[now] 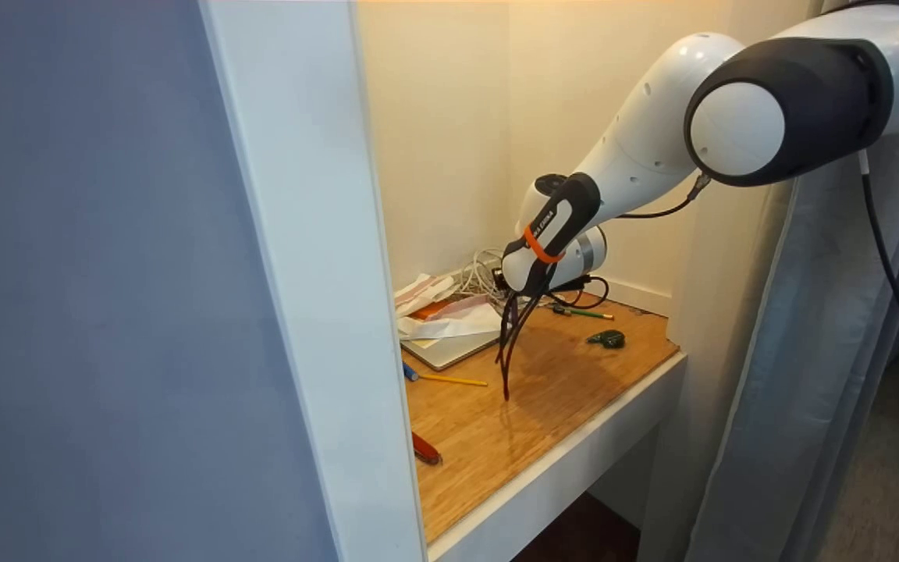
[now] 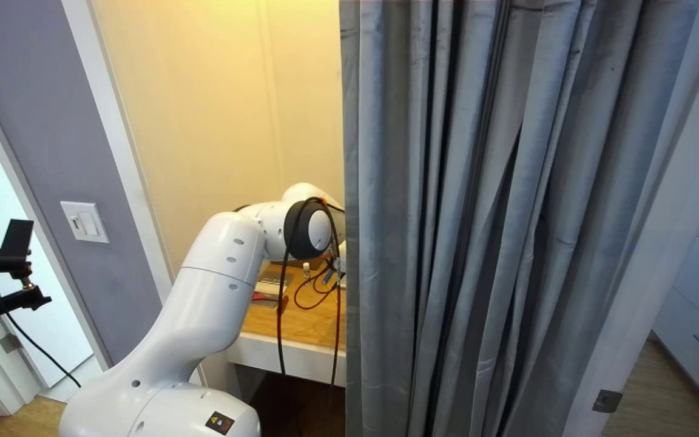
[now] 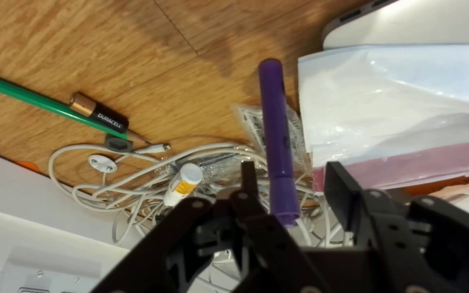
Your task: Move the purple and blue marker to the right and place them in an upright position
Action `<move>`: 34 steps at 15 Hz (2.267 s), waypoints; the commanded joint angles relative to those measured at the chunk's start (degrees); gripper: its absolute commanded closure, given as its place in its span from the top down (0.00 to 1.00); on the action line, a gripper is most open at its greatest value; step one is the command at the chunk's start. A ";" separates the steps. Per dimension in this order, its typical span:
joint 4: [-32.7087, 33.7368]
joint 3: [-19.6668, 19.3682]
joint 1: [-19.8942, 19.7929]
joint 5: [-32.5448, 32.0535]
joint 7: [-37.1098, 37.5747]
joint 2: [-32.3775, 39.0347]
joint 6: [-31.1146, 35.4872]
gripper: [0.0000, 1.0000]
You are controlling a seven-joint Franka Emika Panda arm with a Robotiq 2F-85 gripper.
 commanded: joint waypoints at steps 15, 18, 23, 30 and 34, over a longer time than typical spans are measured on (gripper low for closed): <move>-1.08 -0.60 0.83 -2.58 1.13 -2.64 -9.64 0.85; -2.88 1.71 -0.07 -4.86 -0.34 -5.90 -17.66 1.00; -5.54 10.86 -3.88 -6.02 -7.51 -11.56 -28.95 1.00; -9.14 20.81 -7.08 -4.43 -15.68 -16.06 -32.35 1.00; -7.34 22.60 -7.60 -3.87 -16.37 -14.89 -32.29 1.00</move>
